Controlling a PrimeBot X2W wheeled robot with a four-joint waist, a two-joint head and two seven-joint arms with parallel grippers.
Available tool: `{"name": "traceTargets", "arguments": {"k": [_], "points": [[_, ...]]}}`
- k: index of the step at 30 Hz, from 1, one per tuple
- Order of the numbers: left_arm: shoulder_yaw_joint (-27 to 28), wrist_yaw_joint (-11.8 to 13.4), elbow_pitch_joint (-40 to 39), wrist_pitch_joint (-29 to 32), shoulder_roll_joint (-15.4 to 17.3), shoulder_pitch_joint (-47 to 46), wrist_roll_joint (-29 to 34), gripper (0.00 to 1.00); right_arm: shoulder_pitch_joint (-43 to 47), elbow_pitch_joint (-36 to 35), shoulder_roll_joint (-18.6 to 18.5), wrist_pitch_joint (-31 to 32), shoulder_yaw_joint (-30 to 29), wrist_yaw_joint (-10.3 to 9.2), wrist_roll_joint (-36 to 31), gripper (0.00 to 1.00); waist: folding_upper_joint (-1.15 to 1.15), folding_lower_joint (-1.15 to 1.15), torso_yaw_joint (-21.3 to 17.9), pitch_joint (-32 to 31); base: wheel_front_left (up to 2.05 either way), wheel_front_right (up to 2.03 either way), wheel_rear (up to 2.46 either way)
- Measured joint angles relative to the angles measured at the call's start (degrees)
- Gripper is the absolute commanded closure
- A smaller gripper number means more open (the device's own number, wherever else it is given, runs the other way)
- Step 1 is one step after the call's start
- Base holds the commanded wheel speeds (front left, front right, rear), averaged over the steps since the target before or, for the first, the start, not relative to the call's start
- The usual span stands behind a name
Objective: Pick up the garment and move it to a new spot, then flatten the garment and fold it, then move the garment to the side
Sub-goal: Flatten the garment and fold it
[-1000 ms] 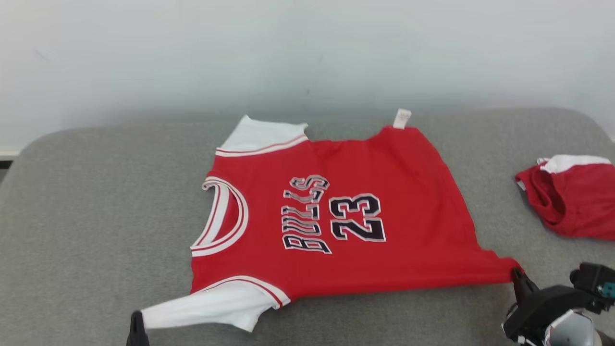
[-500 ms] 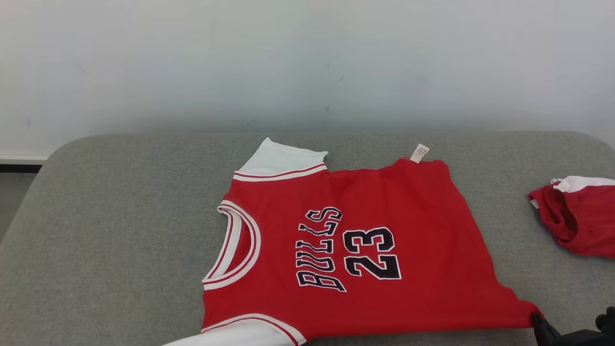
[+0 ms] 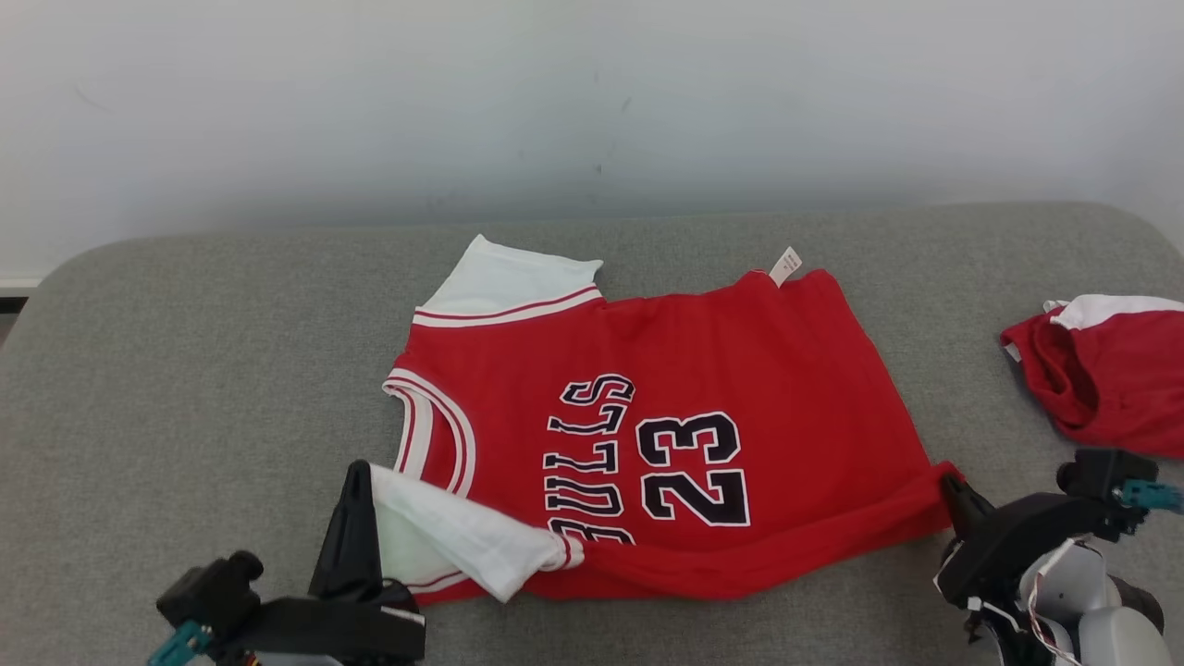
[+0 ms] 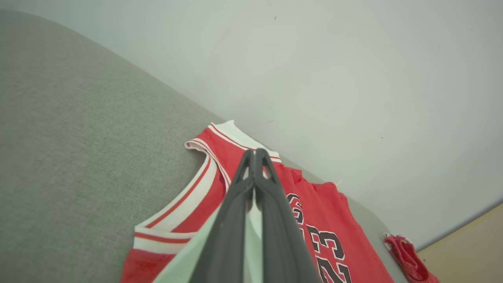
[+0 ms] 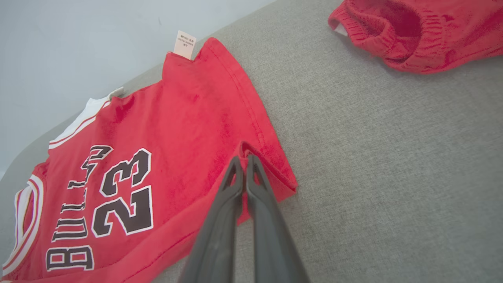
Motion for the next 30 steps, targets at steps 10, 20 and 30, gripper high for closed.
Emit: {"name": "traceTargets", "arguments": {"k": [10,20,30], "points": [[-0.4,-0.1,9.2,0.0,0.0,-10.6,0.4,1.00,-9.7,12.8,0.0,-5.2,1.1,-0.01,2.5,1.00,0.00,0.00,-1.5,2.5,0.00,0.00,0.00],[3.0,-0.3,10.0,0.0,0.0,-13.6,0.8,1.00,-18.1,22.5,0.0,-13.0,0.9,-0.02,-0.6,1.00,0.00,0.00,-2.1,5.0,0.00,0.00,0.00],[1.9,-1.2,12.6,0.0,0.0,-16.0,1.6,1.00,-21.3,28.7,0.0,-15.9,0.3,-0.02,-2.2,1.00,0.00,-0.01,-1.5,5.8,0.00,0.00,0.00]]}}
